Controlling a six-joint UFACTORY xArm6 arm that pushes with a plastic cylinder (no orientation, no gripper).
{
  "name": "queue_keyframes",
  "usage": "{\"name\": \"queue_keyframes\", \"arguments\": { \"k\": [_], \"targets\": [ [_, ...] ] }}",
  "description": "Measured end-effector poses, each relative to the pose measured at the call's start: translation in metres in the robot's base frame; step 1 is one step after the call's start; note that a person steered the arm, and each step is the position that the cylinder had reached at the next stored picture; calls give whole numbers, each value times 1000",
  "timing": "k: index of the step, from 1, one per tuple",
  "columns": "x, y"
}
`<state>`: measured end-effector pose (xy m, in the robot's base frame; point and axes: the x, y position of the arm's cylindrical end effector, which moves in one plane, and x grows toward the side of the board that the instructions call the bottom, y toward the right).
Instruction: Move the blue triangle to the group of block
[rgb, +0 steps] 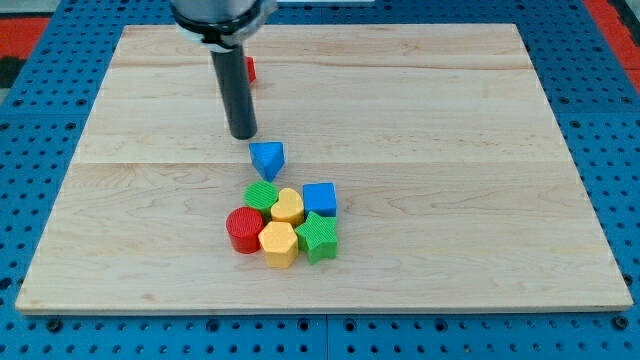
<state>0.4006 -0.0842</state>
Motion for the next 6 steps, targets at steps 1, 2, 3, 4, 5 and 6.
{"name": "queue_keyframes", "arguments": {
  "k": [1,2,3,4,5,6],
  "targets": [
    [22,3],
    [47,3],
    [58,3],
    [59,-9],
    [18,-32],
    [-29,-26]
  ]
}}
